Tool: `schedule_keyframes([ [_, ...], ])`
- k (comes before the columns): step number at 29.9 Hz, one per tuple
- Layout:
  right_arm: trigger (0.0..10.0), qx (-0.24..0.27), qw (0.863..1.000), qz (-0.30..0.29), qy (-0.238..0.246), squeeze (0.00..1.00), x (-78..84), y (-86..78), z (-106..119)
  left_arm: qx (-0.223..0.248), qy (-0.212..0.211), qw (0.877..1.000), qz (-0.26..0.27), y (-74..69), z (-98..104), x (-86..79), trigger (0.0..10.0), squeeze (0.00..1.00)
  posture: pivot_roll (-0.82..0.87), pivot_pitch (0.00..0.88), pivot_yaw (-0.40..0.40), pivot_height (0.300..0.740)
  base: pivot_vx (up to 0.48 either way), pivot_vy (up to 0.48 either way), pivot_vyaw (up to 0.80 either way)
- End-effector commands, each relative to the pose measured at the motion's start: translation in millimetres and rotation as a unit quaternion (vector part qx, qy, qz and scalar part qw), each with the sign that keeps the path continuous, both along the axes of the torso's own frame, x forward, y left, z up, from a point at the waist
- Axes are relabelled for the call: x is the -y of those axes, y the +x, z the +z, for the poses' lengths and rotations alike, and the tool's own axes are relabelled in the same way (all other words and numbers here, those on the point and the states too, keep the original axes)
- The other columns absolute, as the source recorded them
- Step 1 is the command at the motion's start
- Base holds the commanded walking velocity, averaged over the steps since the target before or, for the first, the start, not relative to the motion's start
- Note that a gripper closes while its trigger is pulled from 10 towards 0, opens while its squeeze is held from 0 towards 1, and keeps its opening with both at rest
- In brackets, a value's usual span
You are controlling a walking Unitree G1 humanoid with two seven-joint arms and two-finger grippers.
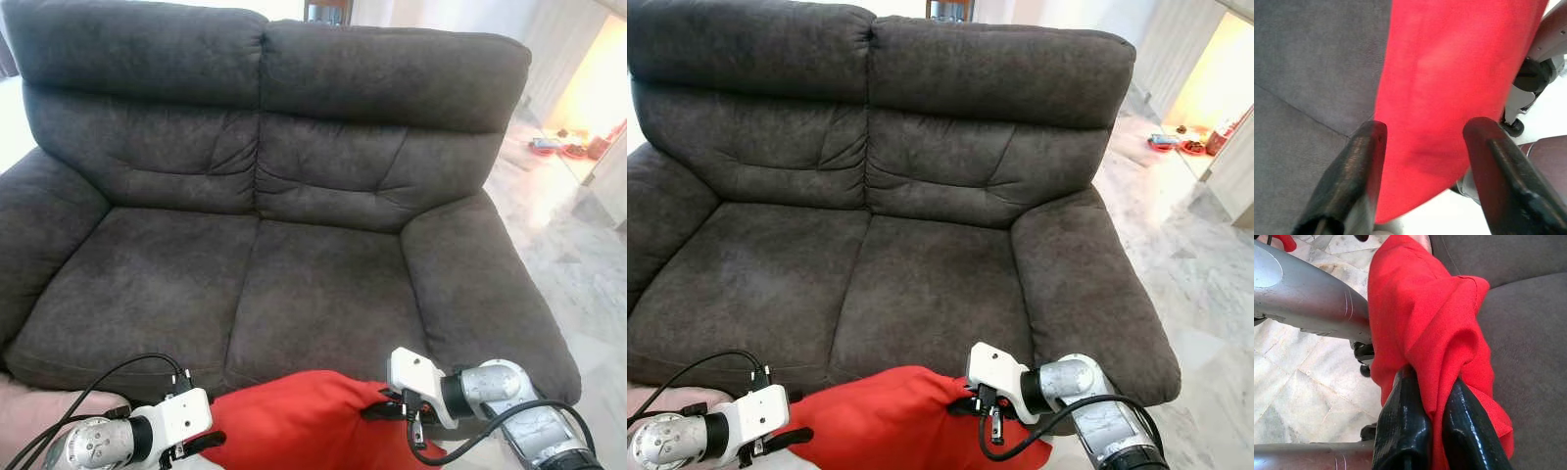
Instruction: Move the pillow to the sofa from floor
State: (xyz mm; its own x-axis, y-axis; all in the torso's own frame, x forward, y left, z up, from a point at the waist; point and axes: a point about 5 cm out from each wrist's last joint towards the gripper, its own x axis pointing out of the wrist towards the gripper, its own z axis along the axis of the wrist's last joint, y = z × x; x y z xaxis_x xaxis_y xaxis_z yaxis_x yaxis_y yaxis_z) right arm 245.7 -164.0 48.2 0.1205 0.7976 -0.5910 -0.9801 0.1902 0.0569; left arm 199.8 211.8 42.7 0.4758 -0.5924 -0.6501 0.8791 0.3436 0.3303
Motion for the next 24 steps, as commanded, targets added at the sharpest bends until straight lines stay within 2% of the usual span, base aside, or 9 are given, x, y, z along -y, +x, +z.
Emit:
schedule_keyframes([
  [1, 10.0, 0.038, 0.999, 0.012, 0.027, 0.00, -4.7, 8.0, 20.3, -0.002, 0.000, 1.000, -0.003, 0.9, 1.0, -0.8, 10.0, 1.00, 0.19, 0.045, -0.104, 0.740, 0.000, 0.000, 0.00],
  [12, 10.0, 0.044, 0.999, 0.014, 0.023, 0.00, -5.4, 9.3, 23.6, -0.008, 0.007, 1.000, -0.027, -1.3, -1.4, 1.2, 10.0, 1.00, 0.19, 0.047, -0.105, 0.740, 0.000, 0.000, 0.00],
  [20, 10.0, 0.058, 0.998, 0.018, 0.024, 0.00, -4.8, 12.3, 32.5, -0.006, 0.029, 0.999, -0.030, -4.5, -13.0, -2.6, 10.0, 1.00, 0.19, 0.034, -0.101, 0.740, 0.000, 0.000, 0.00],
  [21, 10.0, 0.060, 0.998, 0.020, 0.023, 0.00, -4.6, 12.3, 33.7, -0.012, 0.028, 0.999, -0.029, -5.4, -14.9, -3.1, 10.0, 0.00, 0.19, 0.032, -0.101, 0.740, 0.000, 0.000, 0.00],
  [24, 10.0, 0.065, 0.997, 0.025, 0.021, 0.00, -5.0, 12.3, 35.5, -0.024, 0.037, 0.998, -0.033, -8.9, -20.6, -4.4, 10.0, 0.00, 0.19, 0.031, -0.102, 0.740, 0.000, 0.000, 0.00],
])
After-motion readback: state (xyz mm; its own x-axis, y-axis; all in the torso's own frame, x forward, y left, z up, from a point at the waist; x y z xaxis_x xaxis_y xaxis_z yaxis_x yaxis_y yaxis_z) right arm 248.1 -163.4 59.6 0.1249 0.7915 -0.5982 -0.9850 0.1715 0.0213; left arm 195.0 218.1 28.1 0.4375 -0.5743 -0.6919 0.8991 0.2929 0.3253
